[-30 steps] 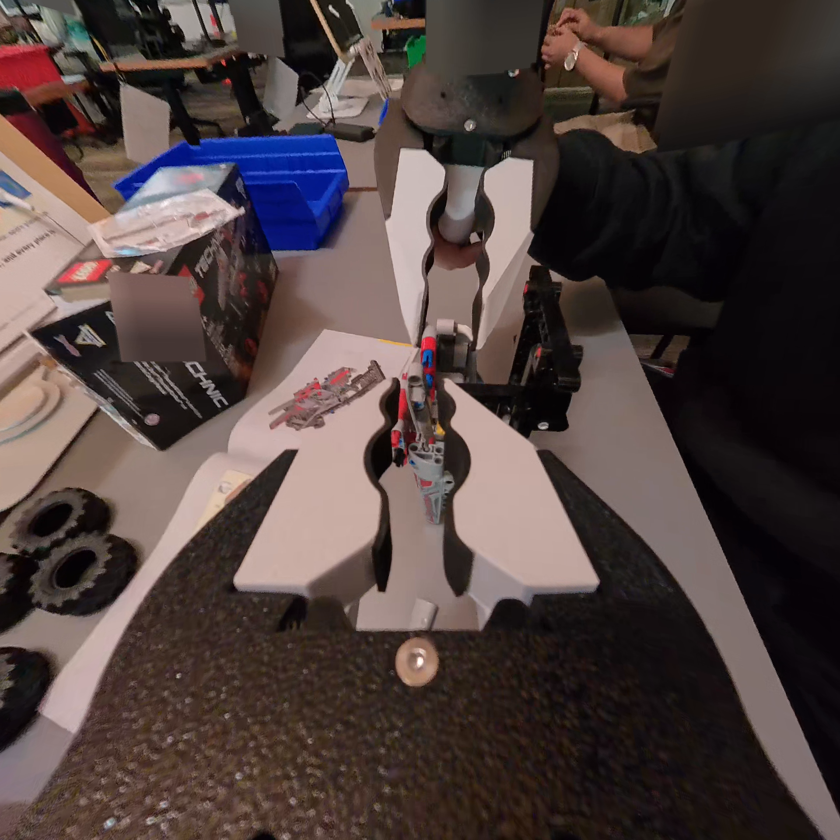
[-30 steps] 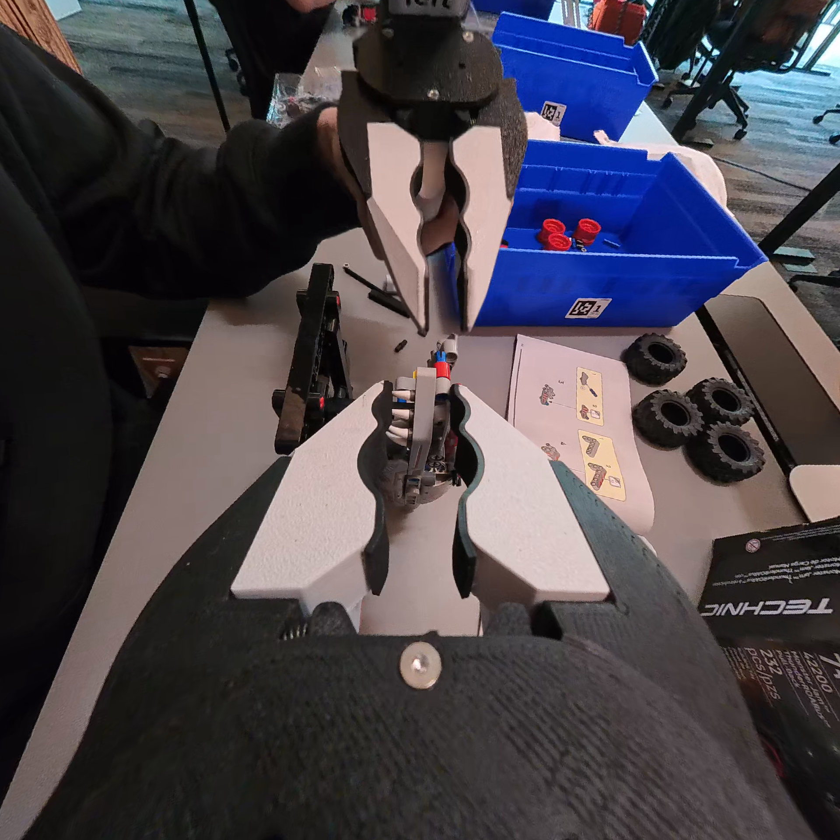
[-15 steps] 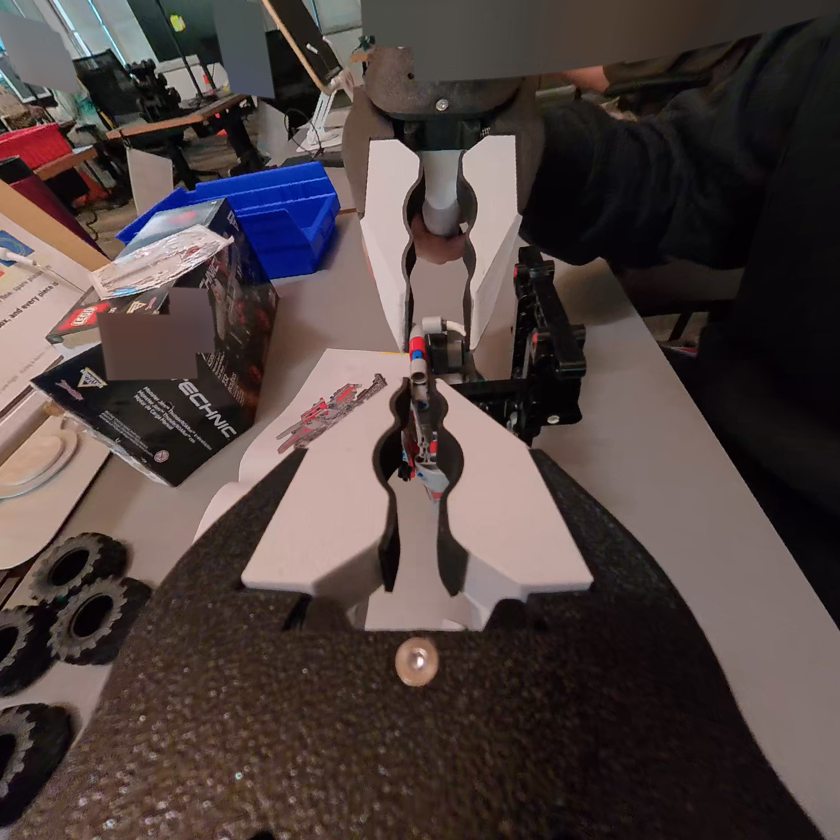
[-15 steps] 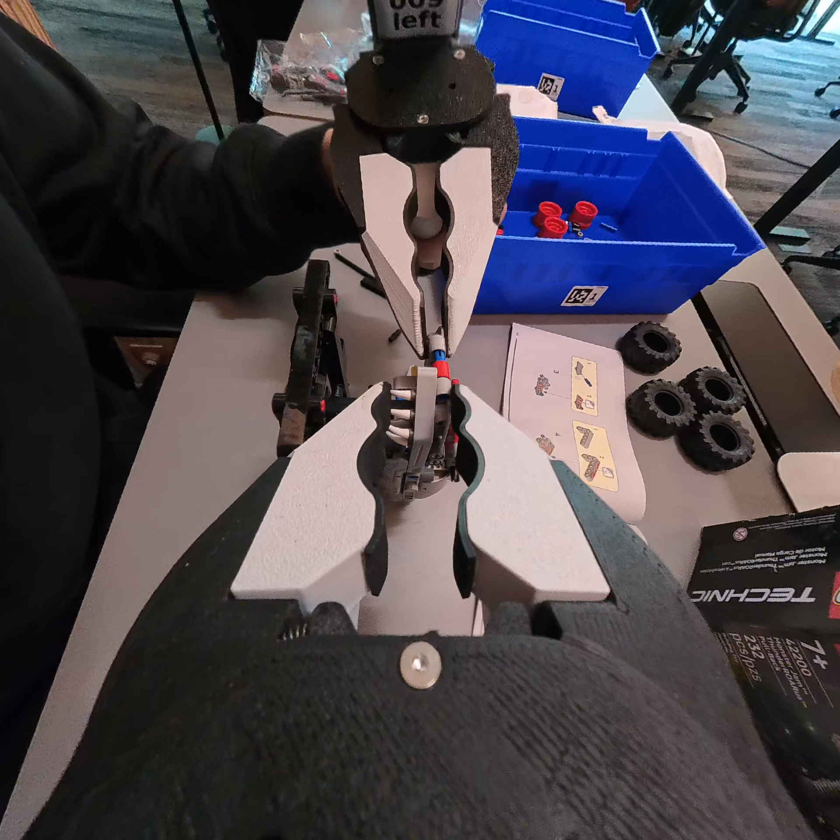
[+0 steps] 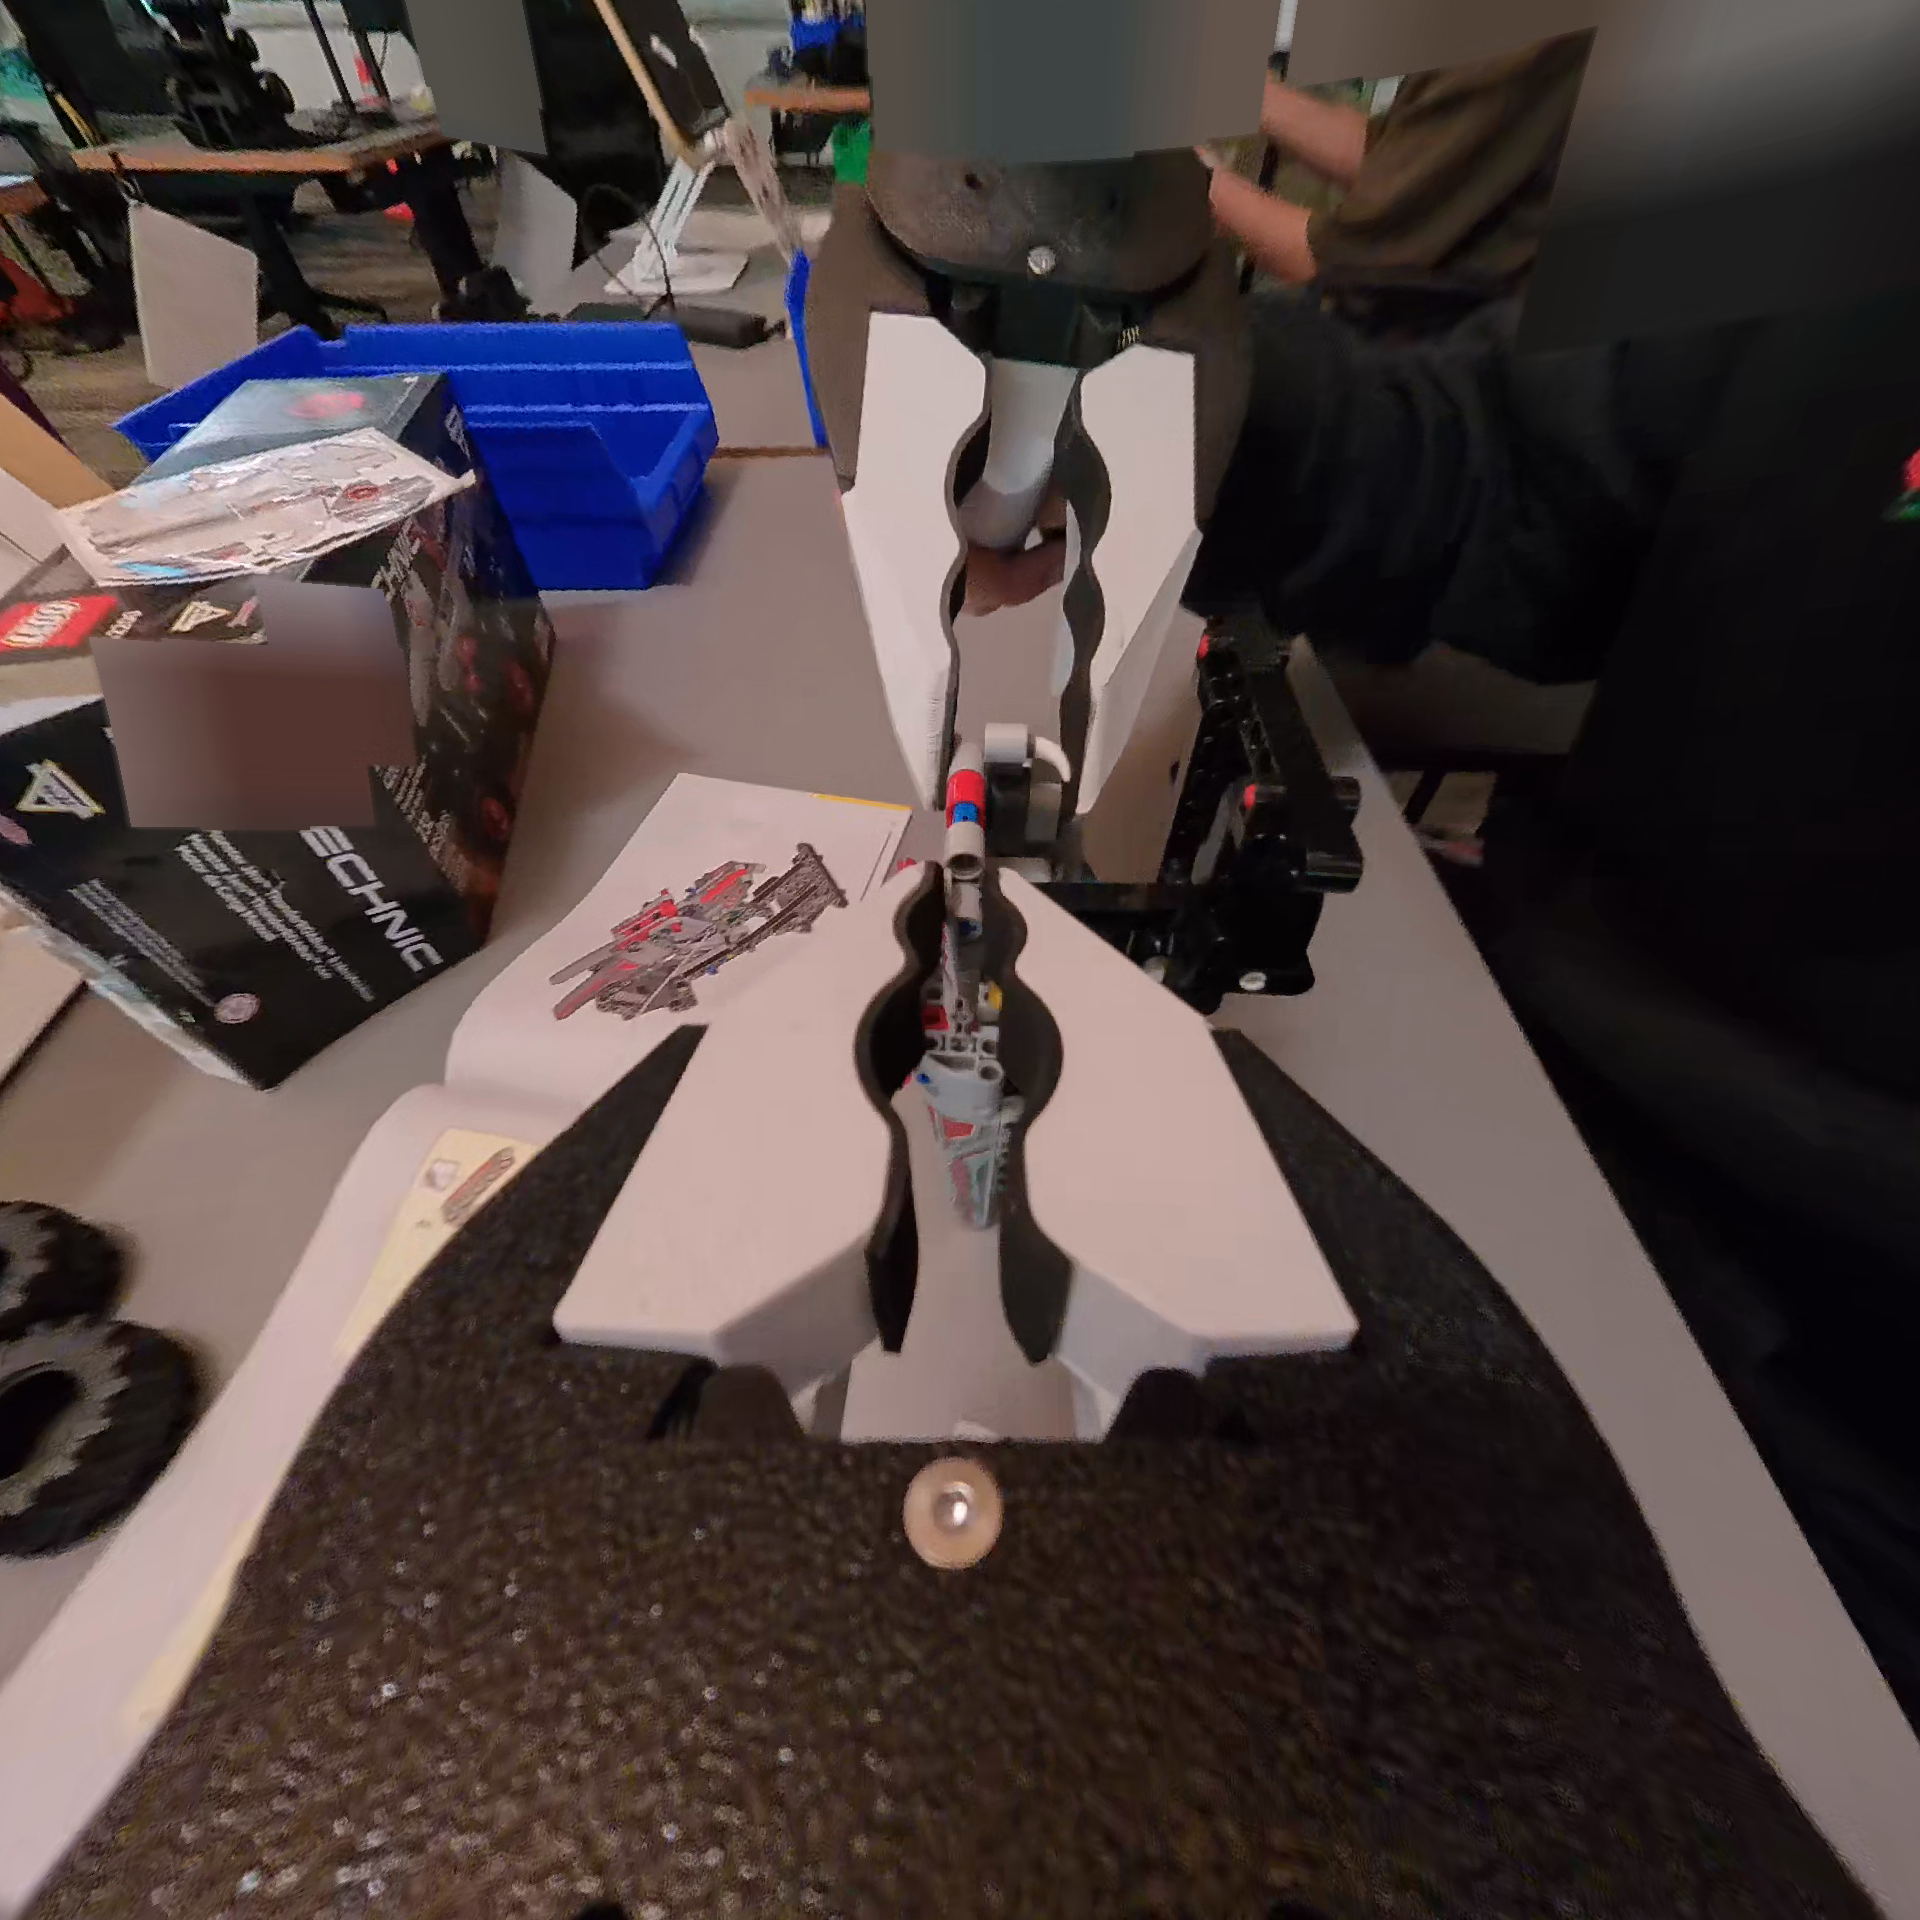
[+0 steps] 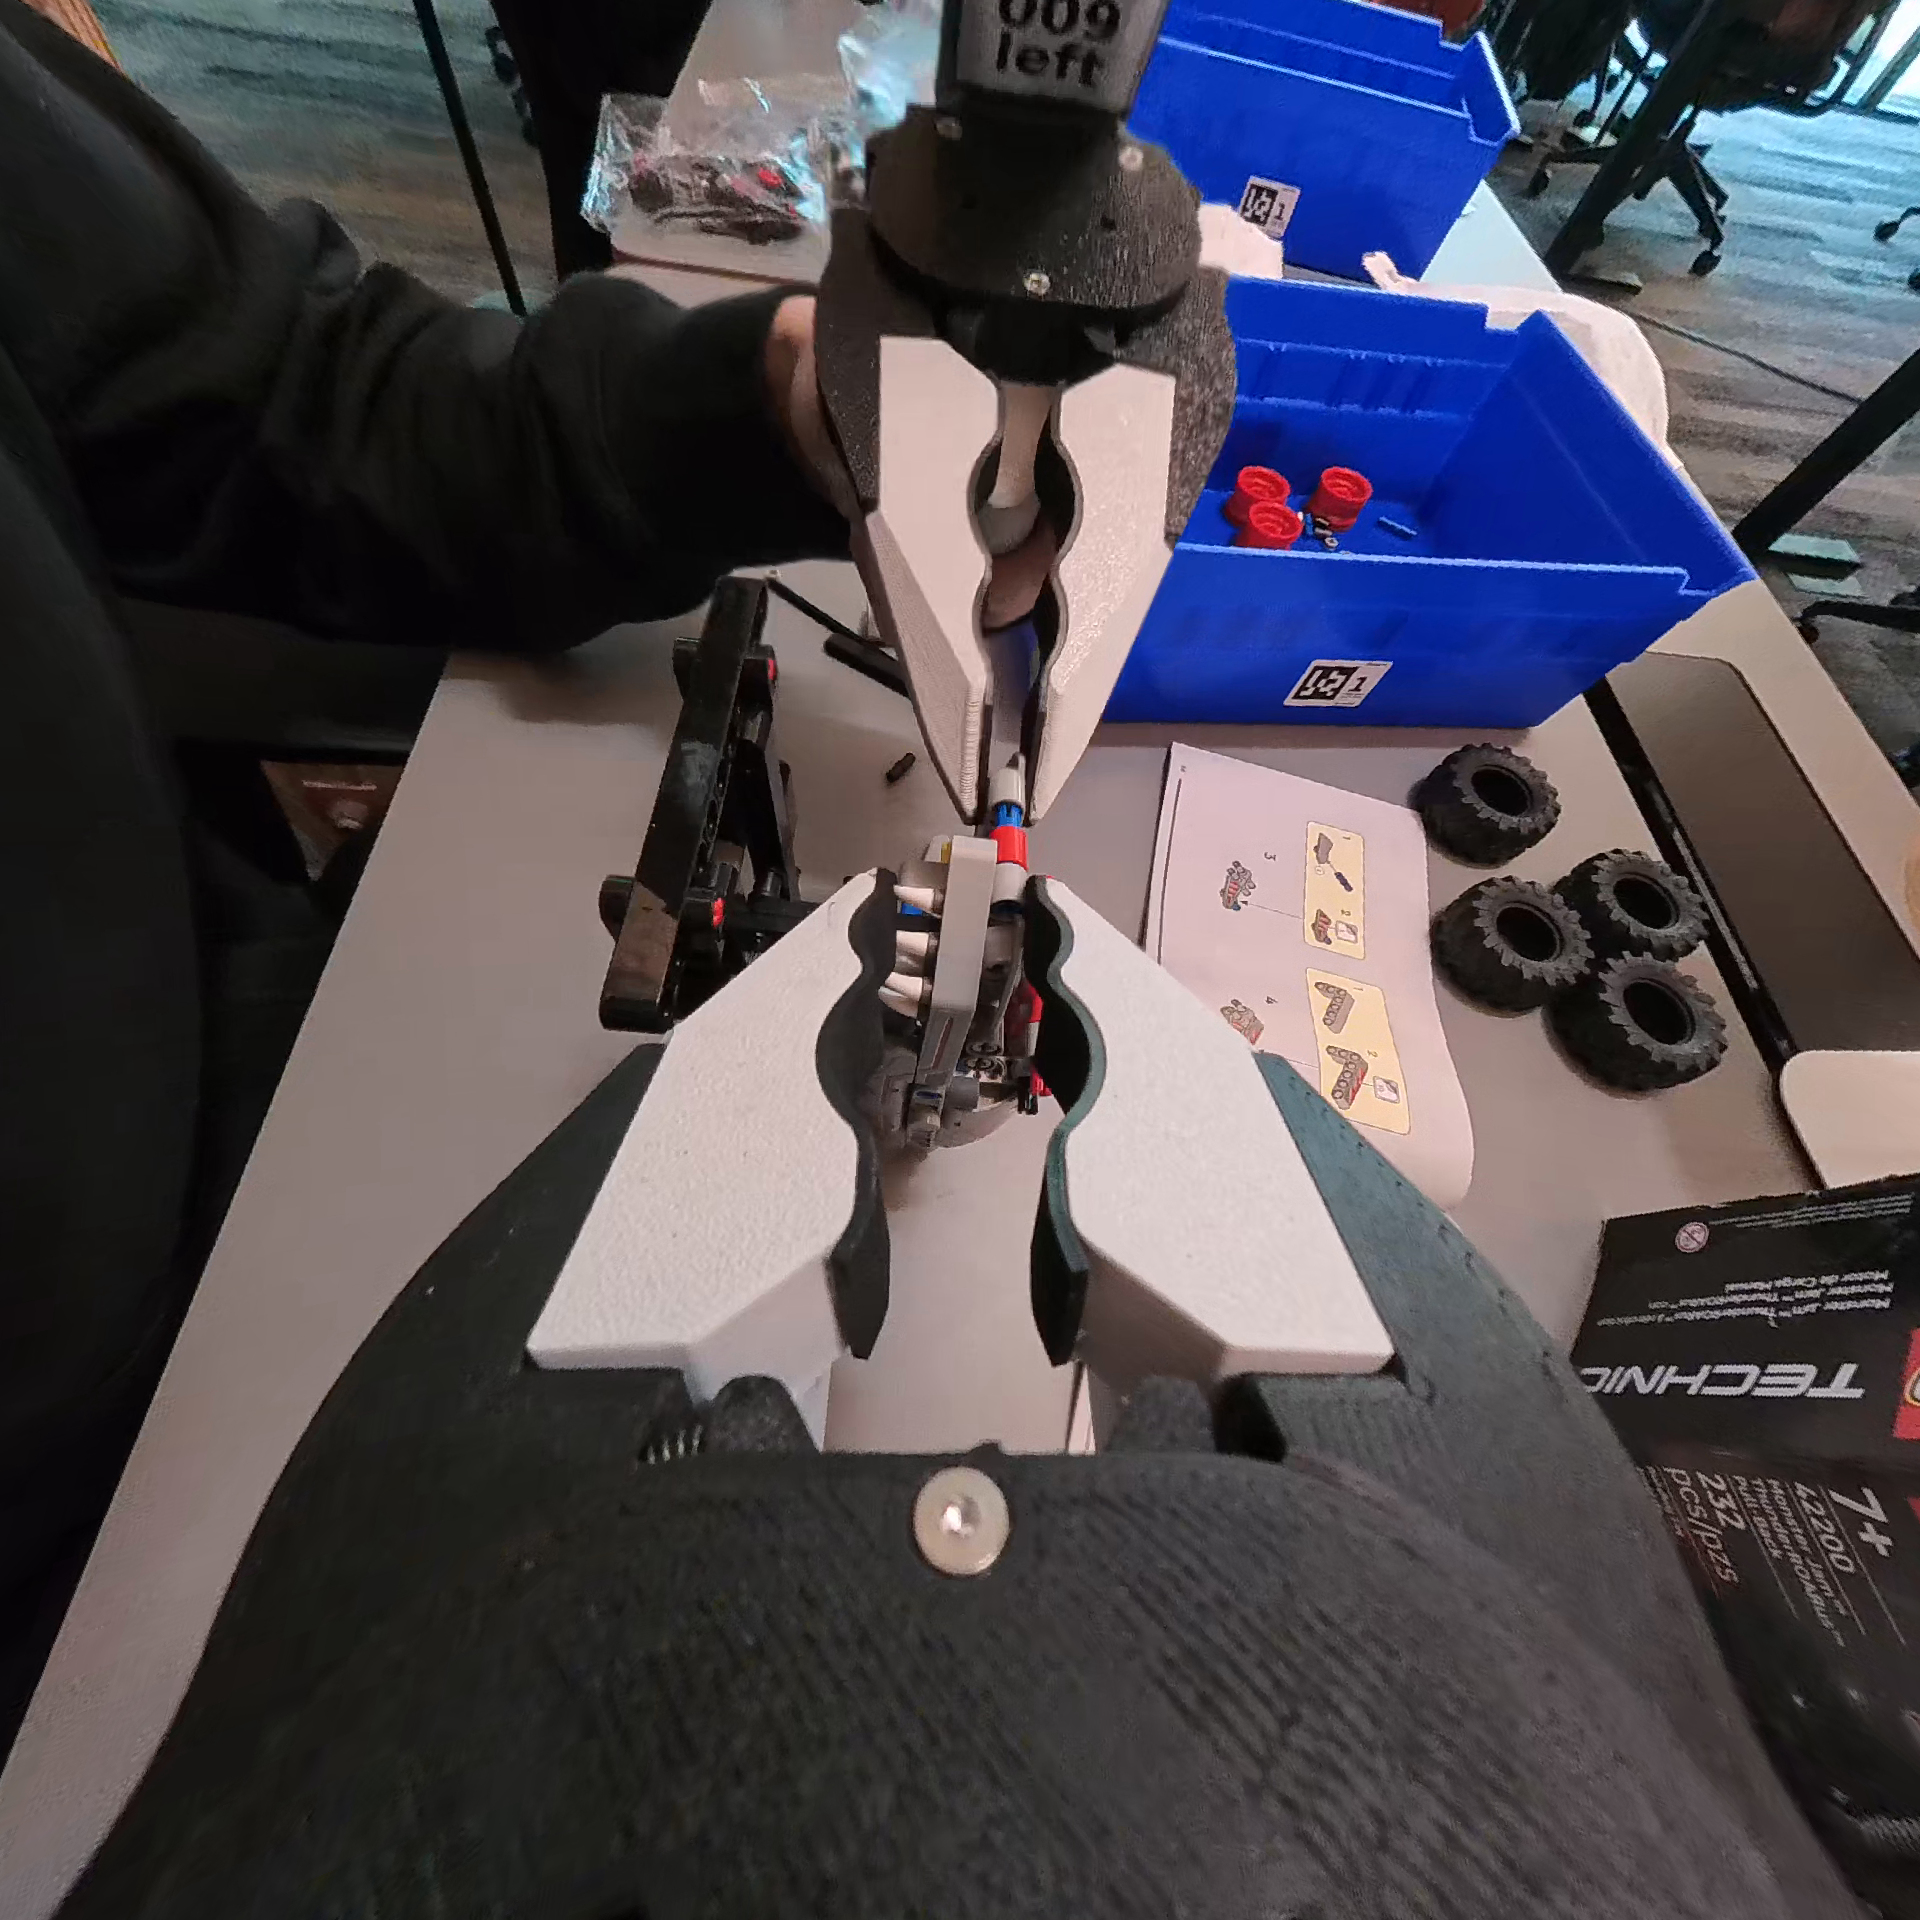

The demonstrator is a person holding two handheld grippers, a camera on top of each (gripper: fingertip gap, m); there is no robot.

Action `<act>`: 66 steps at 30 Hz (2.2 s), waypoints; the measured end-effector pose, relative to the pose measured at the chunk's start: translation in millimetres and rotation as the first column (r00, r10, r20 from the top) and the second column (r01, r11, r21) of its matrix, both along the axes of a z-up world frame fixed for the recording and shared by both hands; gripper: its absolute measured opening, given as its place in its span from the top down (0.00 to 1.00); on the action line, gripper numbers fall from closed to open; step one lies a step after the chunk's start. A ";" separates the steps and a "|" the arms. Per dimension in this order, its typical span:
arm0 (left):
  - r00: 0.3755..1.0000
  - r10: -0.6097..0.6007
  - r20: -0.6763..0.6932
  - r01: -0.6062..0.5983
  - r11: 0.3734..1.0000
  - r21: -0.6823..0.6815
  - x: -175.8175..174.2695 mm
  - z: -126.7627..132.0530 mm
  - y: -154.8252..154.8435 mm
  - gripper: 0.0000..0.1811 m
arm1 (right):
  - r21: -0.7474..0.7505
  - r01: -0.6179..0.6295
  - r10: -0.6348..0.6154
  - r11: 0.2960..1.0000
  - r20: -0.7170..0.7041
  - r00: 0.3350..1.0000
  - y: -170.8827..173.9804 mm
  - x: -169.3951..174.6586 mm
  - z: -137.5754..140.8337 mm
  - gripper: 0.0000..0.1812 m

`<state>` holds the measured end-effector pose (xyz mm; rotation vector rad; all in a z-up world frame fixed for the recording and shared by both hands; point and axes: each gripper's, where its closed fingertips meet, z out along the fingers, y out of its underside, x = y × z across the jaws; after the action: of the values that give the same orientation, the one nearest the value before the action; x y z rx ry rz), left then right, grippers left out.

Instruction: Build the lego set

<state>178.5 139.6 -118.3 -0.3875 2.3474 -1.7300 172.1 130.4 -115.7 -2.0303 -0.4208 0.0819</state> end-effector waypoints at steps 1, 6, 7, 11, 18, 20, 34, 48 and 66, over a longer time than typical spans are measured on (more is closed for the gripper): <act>1.000 -0.004 -0.012 0.003 0.999 -0.033 -0.4 0.1 -0.6 0.98 | 0.003 0.000 0.000 1.000 -0.003 1.000 -0.5 0.0 0.1 0.86; 1.000 0.029 -0.009 -0.030 0.995 -0.091 1.4 1.6 -1.6 0.98 | 0.022 0.019 -0.019 1.000 0.004 1.000 -1.0 2.0 0.7 0.86; 1.000 0.026 -0.014 -0.028 0.995 -0.092 0.9 1.6 -1.2 0.98 | 0.026 0.017 -0.017 1.000 0.001 1.000 -0.5 0.9 0.7 0.86; 1.000 0.004 -0.010 -0.005 0.994 -0.107 -2.3 2.2 0.3 0.98 | 0.035 0.008 -0.008 0.999 -0.004 1.000 1.2 -2.0 1.0 0.86; 1.000 0.004 -0.001 -0.004 0.994 -0.110 -2.5 4.4 1.2 0.98 | 0.044 0.000 0.000 0.999 0.000 1.000 4.6 -2.5 0.9 0.87; 1.000 0.011 0.011 -0.009 0.994 -0.107 -2.1 4.6 1.8 0.98 | 0.042 -0.002 0.002 0.999 -0.003 1.000 4.8 -2.5 1.0 0.86; 0.993 0.115 0.030 -0.112 0.988 -0.107 11.3 6.9 22.3 0.91 | 0.050 -0.016 0.016 0.999 -0.010 1.000 1.7 -2.5 1.4 0.86; 0.951 0.013 -0.310 -0.079 0.976 -0.203 15.4 -23.5 9.3 0.94 | 0.052 -0.025 0.027 0.998 -0.039 0.999 2.3 -4.4 1.8 0.86; 0.962 -0.055 -0.269 -0.050 0.928 -0.369 15.2 -10.9 9.0 0.97 | 0.045 -0.054 0.056 0.998 -0.043 0.998 2.1 -10.3 1.8 0.86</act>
<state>193.7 148.6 -129.2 -0.7295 2.1740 -2.2584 161.8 132.5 -113.9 -1.9706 -0.4469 0.1497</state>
